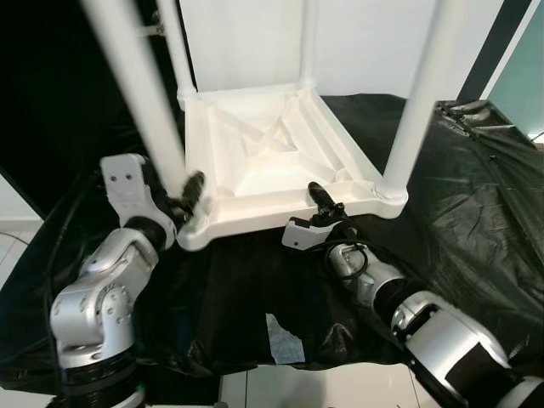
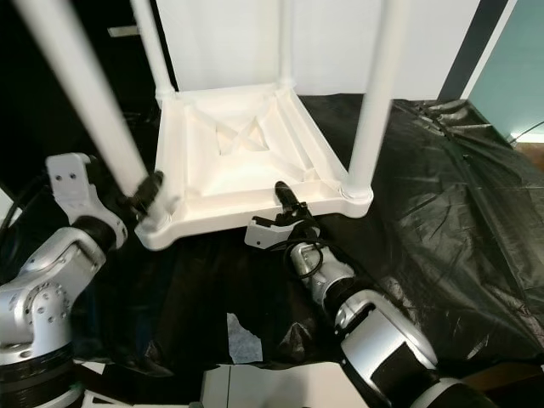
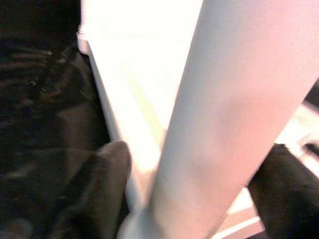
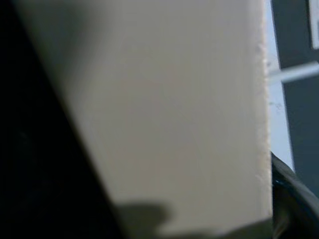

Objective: Building children table

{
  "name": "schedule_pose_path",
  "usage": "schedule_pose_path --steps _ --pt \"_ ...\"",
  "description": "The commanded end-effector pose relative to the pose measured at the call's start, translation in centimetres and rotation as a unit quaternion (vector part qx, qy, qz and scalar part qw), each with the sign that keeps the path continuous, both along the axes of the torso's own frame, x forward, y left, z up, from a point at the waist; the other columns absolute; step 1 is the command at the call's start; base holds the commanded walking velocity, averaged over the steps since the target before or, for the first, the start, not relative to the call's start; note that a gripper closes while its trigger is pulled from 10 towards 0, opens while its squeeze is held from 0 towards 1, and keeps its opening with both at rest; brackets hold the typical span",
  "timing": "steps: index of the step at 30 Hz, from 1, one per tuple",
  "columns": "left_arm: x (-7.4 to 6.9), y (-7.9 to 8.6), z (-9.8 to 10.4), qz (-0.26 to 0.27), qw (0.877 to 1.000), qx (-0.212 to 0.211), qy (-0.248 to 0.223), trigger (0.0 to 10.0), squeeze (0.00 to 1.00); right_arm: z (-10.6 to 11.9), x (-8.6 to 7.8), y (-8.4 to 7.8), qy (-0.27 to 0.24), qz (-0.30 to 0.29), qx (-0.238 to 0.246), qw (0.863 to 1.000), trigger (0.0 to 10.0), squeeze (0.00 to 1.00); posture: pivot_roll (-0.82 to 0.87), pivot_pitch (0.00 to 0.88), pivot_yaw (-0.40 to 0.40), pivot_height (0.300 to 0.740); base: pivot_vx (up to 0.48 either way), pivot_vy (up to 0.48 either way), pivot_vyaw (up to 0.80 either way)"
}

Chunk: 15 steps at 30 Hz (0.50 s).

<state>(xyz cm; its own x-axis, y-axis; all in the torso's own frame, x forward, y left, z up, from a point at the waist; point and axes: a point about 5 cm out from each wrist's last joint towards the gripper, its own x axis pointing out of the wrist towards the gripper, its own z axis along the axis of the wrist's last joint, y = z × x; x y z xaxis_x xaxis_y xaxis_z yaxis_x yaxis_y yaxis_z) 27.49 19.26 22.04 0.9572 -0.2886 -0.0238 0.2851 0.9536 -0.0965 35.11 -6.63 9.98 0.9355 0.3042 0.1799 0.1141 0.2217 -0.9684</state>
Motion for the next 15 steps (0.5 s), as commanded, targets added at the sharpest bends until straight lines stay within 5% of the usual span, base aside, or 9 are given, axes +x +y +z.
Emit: schedule_pose_path --steps 1,2,3,8,15 --pt "-0.7 0.3 0.6 -0.055 0.998 0.019 -0.013 10.0 1.0 1.4 0.1 -0.2 -0.049 -0.019 0.046 0.998 10.0 0.0 0.11 0.0 -0.048 0.74 0.0 0.0 0.0" --pt "-0.7 0.3 0.6 -0.055 0.998 0.019 -0.013 10.0 1.0 1.4 0.1 -0.2 -0.049 -0.019 0.046 0.998 10.0 0.0 0.11 0.0 -0.048 0.74 0.0 0.0 0.0" --pt "-1.2 1.1 1.2 -0.088 0.995 0.043 -0.019 10.0 0.0 1.4 -0.4 -0.5 -0.053 -0.024 0.066 0.996 10.0 0.0 0.1 0.0 -0.044 0.74 0.0 0.0 0.0" --pt "-1.6 2.7 2.6 -0.104 0.993 0.027 -0.044 10.0 0.0 2.5 -1.2 -1.0 -0.074 -0.028 0.087 0.993 10.0 0.0 0.09 0.0 -0.036 0.74 0.0 0.0 0.0" --pt "-2.9 3.8 4.5 -0.192 0.975 -0.052 -0.097 10.0 0.0 5.4 -2.4 -2.2 -0.132 -0.062 0.147 0.978 10.0 0.0 0.06 0.0 -0.033 0.74 0.0 0.0 0.0"
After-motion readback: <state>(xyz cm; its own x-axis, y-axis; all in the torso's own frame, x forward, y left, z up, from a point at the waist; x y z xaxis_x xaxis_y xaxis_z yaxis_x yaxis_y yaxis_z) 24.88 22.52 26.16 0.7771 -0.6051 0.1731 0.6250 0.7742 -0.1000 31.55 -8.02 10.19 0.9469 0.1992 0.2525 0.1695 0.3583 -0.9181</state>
